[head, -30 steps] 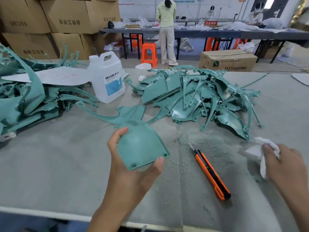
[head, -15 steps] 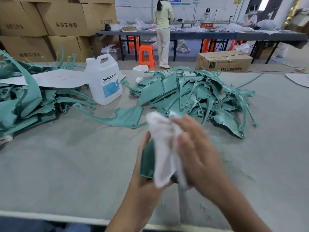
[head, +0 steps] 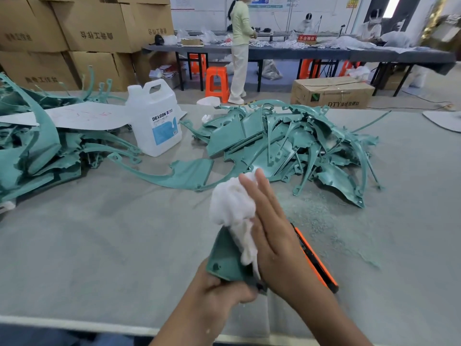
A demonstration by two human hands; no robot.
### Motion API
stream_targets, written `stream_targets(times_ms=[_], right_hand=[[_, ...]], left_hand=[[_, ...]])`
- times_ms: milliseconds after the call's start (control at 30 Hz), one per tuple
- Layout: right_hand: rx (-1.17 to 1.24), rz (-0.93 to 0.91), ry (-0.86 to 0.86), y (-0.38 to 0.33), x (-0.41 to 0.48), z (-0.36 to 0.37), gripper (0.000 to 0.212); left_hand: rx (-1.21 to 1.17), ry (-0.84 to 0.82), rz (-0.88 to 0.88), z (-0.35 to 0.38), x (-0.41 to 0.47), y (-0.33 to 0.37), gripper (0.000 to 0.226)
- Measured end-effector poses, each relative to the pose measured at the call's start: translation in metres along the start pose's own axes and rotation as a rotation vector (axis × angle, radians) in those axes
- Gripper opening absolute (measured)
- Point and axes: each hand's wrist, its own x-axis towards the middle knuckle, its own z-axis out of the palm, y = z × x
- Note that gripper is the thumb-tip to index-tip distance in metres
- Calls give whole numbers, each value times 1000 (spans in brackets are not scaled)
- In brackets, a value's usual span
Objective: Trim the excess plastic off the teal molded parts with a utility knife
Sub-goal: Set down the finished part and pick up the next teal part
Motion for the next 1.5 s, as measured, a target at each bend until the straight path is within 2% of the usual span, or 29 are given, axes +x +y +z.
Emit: stream_targets(times_ms=[33, 67, 100, 133, 200, 233, 300, 400, 500, 567, 633, 733, 767, 833, 867, 900, 933, 1000, 1067, 1100, 1233, 1367, 1433, 1500], right_hand=[[9, -1, 46, 5, 1, -2, 43], [-50, -20, 84, 8, 4, -5, 40], [-112, -22, 99, 11, 7, -8, 37], [-157, -2, 109, 14, 9, -11, 32], [-123, 94, 155, 19, 14, -19, 23], [-113, 138, 205, 20, 16, -24, 26], [-129, 169, 314, 21, 19, -35, 33], [-119, 169, 433, 26, 20, -48, 15], [-100, 84, 291, 25, 16, -43, 12], [-134, 121, 178, 31, 16, -40, 5], [-94, 218, 210, 42, 23, -47, 3], [11, 327, 350, 54, 32, -67, 8], [76, 356, 363, 54, 31, -71, 9], [216, 394, 363, 51, 30, -72, 26], [279, 412, 379, 49, 29, -72, 36], [336, 421, 422, 45, 29, -72, 41], [383, 412, 480, 41, 29, -74, 44], [423, 352, 580, 34, 32, -81, 46], [432, 272, 615, 30, 32, -87, 44], [439, 238, 617, 28, 32, -88, 42], [431, 172, 558, 25, 27, -90, 38], [441, 142, 469, 24, 24, -102, 44], [370, 80, 427, 21, 23, -108, 44], [282, 38, 367, 19, 23, -111, 40]], left_hand=[[-135, 93, 52, -18, -10, 10, 55], [-242, 91, 72, -11, 0, 11, 60], [-375, 129, 38, -19, -7, 15, 67], [-405, 175, 34, -23, -9, 9, 71], [-576, 199, 62, -23, -12, 2, 71], [-653, 182, 57, -23, -13, 7, 65], [-673, 284, 51, -30, -14, 9, 46], [-702, 297, 72, -32, -13, 14, 50], [-660, 229, 78, -32, -15, 13, 50], [-552, 147, 74, -34, -20, 9, 61], [-465, 94, 65, -42, -27, 6, 54], [-273, 12, 74, -67, -32, 0, 53], [-360, 13, 28, -67, -35, 7, 51], [-462, 93, -17, -58, -38, 20, 45], [-412, 76, 74, -52, -35, 24, 39], [-435, 109, 94, -49, -24, 25, 37], [-401, 132, 147, -45, -19, 24, 41], [-416, 222, 30, -43, -11, 13, 47], [-565, 293, -42, -45, 1, 8, 42], [-636, 267, -64, -49, -1, 5, 39], [-976, 165, -249, -53, -3, -3, 65], [-1203, 176, -239, -65, -1, -11, 67], [-1183, 154, -237, -68, -1, -8, 49], [-1052, 174, -219, -68, -1, -7, 46]])
